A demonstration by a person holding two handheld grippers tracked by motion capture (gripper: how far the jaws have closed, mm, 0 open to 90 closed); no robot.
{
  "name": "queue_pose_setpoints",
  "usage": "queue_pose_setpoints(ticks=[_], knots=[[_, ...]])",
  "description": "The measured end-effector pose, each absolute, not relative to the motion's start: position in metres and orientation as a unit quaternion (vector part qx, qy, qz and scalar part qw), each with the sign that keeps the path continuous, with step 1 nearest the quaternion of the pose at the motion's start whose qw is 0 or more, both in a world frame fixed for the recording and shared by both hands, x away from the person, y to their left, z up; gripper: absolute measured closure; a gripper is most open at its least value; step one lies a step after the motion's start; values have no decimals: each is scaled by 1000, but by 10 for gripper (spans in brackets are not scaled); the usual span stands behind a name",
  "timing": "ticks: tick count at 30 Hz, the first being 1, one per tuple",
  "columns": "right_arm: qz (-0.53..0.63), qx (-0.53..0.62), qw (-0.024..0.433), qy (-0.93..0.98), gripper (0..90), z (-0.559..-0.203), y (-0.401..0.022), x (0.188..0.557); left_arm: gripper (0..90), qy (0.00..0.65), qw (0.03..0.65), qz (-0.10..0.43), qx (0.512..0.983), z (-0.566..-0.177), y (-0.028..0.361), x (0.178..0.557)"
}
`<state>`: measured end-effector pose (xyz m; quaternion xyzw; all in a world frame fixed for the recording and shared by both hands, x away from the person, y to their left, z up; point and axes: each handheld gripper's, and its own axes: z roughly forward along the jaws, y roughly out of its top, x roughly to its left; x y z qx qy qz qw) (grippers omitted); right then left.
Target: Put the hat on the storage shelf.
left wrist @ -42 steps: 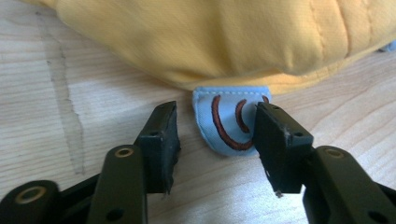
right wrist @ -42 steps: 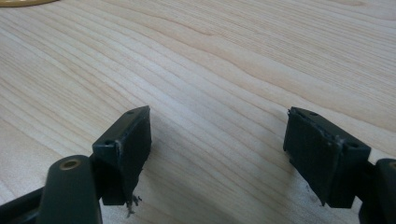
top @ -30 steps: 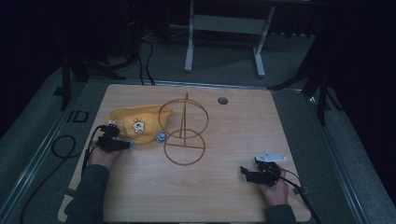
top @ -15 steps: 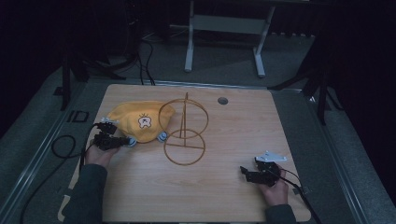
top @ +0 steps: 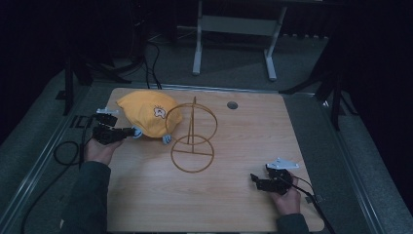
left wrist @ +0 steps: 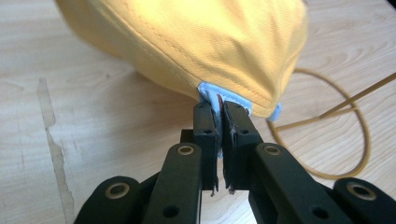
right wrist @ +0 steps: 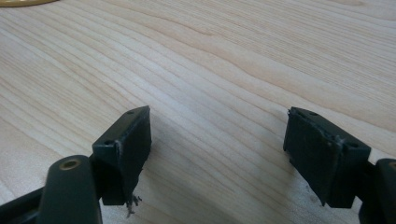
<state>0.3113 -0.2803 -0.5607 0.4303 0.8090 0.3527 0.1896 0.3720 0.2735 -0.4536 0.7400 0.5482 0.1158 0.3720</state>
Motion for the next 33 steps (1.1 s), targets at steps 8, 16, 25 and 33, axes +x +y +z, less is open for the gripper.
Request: queue_pose_setpoints(ticks=[8,16,25,33], knots=[[353,430,190,809,233,-561,-280,311,851,533,388,132,740,-430,267,369],[353,430,190,809,233,-561,-280,311,851,516,401,148,743,-404,262,365],[353,430,190,809,233,-561,-280,311,849,480,432,158,747,-375,254,356],[353,430,190,809,233,-561,-280,311,843,542,389,156,728,-399,270,374]])
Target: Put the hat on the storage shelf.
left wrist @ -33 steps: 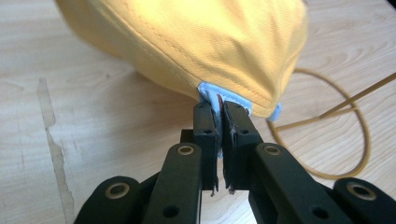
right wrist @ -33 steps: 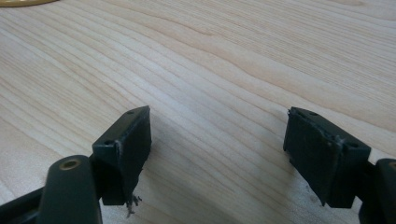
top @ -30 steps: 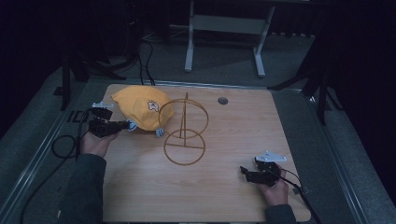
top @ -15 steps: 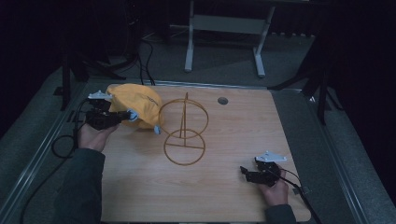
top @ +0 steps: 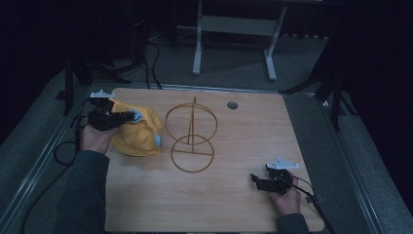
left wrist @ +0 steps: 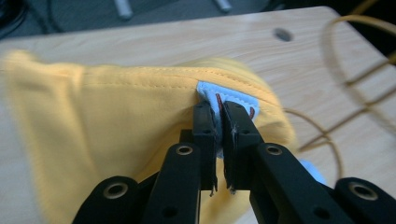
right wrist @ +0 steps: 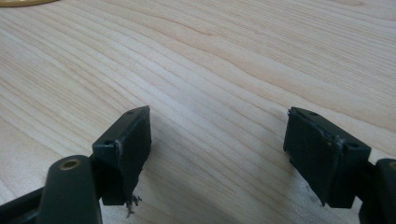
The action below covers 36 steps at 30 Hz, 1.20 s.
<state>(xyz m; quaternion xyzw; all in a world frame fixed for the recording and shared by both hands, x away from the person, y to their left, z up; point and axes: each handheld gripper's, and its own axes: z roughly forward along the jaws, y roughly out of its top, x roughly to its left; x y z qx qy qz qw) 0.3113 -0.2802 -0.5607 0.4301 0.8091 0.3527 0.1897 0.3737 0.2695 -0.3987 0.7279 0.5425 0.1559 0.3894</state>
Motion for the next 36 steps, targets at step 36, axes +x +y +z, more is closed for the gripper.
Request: queue_pose_setpoints(ticks=[36], knots=[[353,430,190,809,232,-561,-280,311,485,541,306,172,765,-412,242,370]])
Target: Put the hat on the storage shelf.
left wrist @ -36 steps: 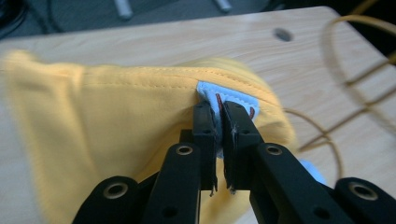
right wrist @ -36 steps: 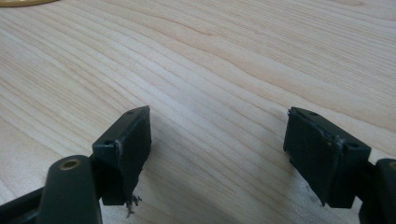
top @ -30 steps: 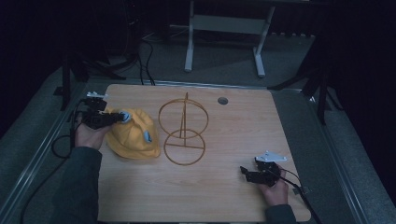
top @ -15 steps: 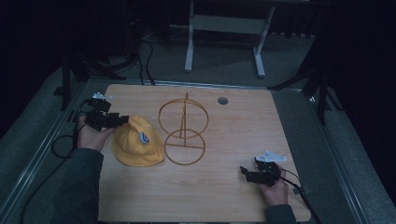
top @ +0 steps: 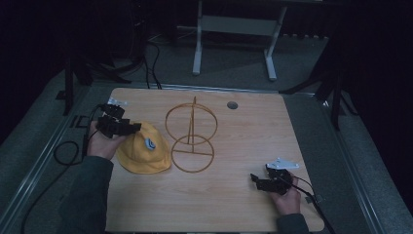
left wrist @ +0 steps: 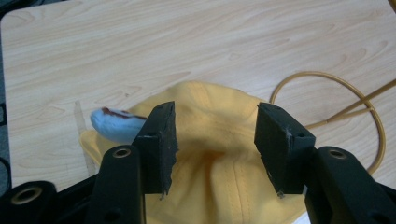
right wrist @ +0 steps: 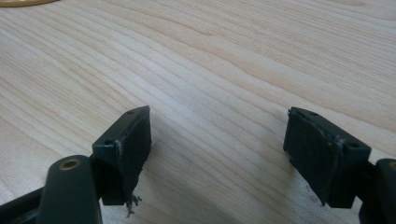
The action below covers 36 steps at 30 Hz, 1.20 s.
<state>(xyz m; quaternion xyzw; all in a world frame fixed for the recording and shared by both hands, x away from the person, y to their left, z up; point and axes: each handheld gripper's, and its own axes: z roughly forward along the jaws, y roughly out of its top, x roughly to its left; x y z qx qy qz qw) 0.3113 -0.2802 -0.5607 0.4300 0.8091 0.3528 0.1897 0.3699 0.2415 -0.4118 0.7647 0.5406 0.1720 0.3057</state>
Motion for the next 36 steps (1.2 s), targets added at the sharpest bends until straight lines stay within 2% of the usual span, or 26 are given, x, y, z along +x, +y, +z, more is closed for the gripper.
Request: queue_pose_setpoints(ticks=[2,8,14,17,21,27,31,35,36], knots=[[353,430,190,809,233,-561,-280,311,456,543,303,172,764,-414,239,370],[353,430,190,809,233,-561,-280,311,294,552,291,178,761,-419,232,373],[353,430,190,809,232,-561,-280,311,274,555,274,181,764,-425,224,376],[353,430,190,809,232,-561,-280,311,311,553,267,182,768,-426,222,375],[353,430,190,809,232,-561,-280,311,489,554,257,191,768,-426,224,374],[353,430,190,809,232,-561,-280,311,640,549,245,198,774,-422,226,373],[353,430,190,809,233,-561,-280,311,631,561,244,198,766,-422,225,372],[353,430,190,809,233,-561,-280,311,509,572,245,192,759,-422,223,372],[353,430,190,809,233,-561,-280,311,509,577,246,187,756,-423,223,372]])
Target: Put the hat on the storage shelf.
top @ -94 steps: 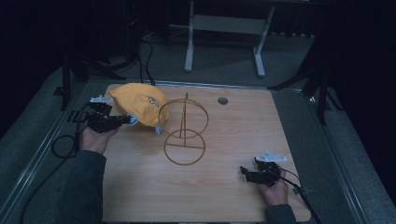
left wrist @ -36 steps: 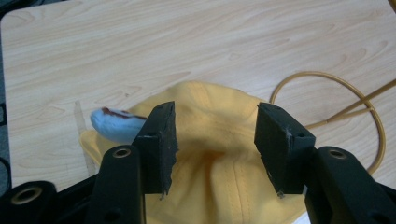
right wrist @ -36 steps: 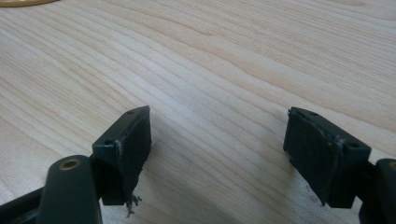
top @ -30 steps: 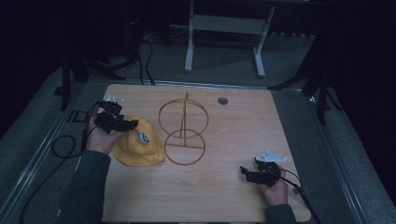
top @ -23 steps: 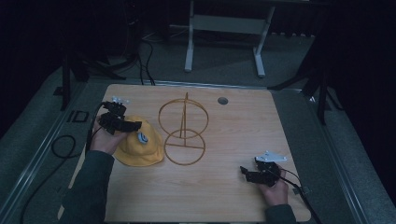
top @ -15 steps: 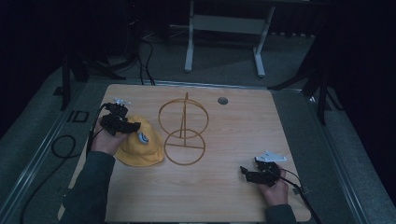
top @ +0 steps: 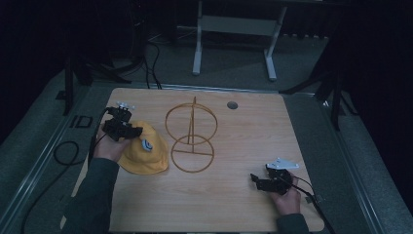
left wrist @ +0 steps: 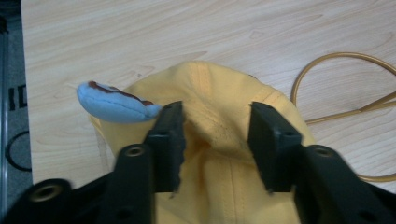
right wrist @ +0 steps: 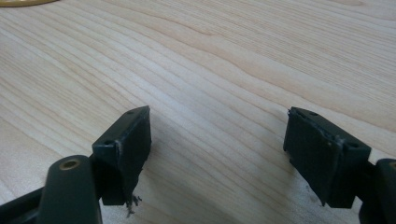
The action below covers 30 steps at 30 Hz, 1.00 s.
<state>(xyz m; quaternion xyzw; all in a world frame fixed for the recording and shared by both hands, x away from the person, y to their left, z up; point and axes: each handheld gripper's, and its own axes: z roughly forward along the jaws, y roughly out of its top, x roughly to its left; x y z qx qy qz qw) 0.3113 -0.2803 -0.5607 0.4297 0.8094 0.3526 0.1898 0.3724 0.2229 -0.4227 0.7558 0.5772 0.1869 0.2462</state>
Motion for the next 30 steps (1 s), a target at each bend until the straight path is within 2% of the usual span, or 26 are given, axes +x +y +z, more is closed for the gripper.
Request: queue_pose_setpoints(ticks=[1,3,8,11,14,16,19,23,30], knots=[[353,430,190,809,232,-561,-280,311,459,580,245,182,755,-423,223,373],[353,430,190,809,232,-561,-280,311,414,585,248,174,752,-425,221,374],[353,430,190,809,232,-561,-280,311,397,591,248,159,751,-428,221,376],[353,430,190,809,232,-561,-280,311,466,594,244,150,752,-431,222,378],[353,430,190,809,232,-561,-280,311,590,595,239,137,755,-433,222,378],[353,430,190,809,232,-561,-280,311,703,597,244,124,754,-433,224,379],[353,430,190,809,233,-561,-280,311,784,594,240,120,758,-431,224,379],[353,430,190,809,233,-561,-280,311,830,585,235,125,766,-428,225,378],[353,430,190,809,232,-561,-280,311,846,566,229,132,781,-421,227,376]])
